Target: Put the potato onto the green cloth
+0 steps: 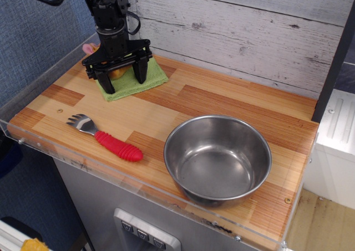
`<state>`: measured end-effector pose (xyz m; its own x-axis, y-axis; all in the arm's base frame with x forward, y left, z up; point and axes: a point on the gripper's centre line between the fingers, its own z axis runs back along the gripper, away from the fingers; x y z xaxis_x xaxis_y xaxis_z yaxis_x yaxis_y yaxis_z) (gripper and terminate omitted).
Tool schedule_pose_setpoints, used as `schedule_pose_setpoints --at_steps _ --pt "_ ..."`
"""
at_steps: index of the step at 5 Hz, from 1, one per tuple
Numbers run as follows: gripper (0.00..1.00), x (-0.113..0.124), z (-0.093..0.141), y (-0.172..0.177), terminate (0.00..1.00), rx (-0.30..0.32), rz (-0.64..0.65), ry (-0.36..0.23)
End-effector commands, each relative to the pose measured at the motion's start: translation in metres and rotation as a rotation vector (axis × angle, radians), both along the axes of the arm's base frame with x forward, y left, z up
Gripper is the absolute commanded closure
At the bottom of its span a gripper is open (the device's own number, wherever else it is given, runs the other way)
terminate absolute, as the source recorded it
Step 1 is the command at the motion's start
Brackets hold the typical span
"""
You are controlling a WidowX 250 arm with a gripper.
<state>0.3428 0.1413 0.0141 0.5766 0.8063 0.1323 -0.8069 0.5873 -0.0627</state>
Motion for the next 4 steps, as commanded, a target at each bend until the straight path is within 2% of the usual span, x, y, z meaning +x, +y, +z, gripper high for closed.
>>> schedule_pose_setpoints --at_steps 1,2,4 --pt "0.0 -0.006 0.069 -0.007 0.0 0.036 0.0 -0.099" --pt "0.0 -0.004 0.103 -0.014 0.0 -0.011 0.001 -0.164" --pt "0.0 -0.011 0.151 -0.021 0.0 -0.014 -0.023 -0.268"
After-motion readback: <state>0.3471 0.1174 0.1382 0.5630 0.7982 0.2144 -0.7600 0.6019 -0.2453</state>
